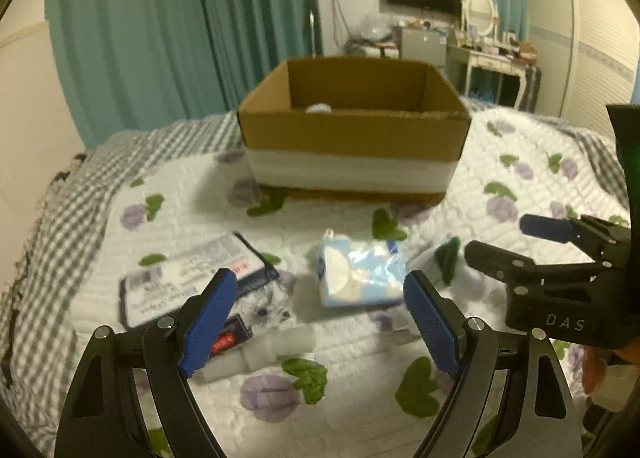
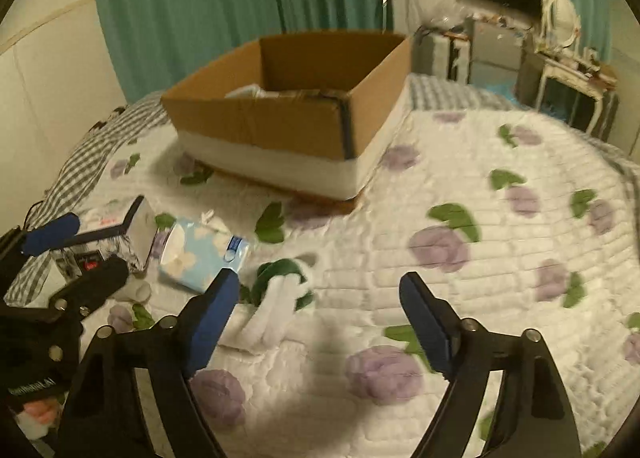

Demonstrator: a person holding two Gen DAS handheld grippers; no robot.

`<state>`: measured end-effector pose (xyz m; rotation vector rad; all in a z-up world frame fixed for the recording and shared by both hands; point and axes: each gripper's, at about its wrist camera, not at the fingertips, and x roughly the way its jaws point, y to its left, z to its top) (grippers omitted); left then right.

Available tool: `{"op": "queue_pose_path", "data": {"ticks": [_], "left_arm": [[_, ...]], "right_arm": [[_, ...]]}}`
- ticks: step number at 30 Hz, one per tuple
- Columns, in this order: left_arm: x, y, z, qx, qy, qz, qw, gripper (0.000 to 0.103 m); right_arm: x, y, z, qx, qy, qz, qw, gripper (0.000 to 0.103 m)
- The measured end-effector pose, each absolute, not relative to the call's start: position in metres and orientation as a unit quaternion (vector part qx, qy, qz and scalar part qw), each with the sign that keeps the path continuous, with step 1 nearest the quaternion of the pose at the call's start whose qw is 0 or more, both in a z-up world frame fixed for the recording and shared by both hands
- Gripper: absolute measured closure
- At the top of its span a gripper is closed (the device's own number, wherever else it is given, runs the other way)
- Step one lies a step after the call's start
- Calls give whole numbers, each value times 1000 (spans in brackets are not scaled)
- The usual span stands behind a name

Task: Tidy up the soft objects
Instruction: 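Grasp the white fuzzy hair ties with the right gripper, then grasp the white cotton piece with the left gripper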

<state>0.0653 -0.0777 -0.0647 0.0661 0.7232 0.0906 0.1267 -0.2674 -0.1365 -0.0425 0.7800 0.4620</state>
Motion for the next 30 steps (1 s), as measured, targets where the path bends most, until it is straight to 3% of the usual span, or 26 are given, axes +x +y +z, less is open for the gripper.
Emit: {"op": "queue_pose_path", "data": {"ticks": [6, 8, 9, 18, 30], "left_arm": [[73, -75, -86, 23, 378, 41, 925, 17], [73, -76, -91, 24, 381, 45, 923, 17], [73, -76, -92, 24, 382, 44, 923, 17], [71, -90, -92, 19, 398, 22, 917, 17], [97, -126, -124, -47, 457, -16, 888, 19]], "right_arm": [[137, -246, -150, -36, 400, 253, 880, 41], [137, -240, -157, -49, 411, 258, 873, 62], [138, -238, -160, -55, 414, 259, 871, 67], [122, -277, -131, -38, 362, 231, 902, 70], [126, -313, -127, -2, 361, 197, 911, 69]]}}
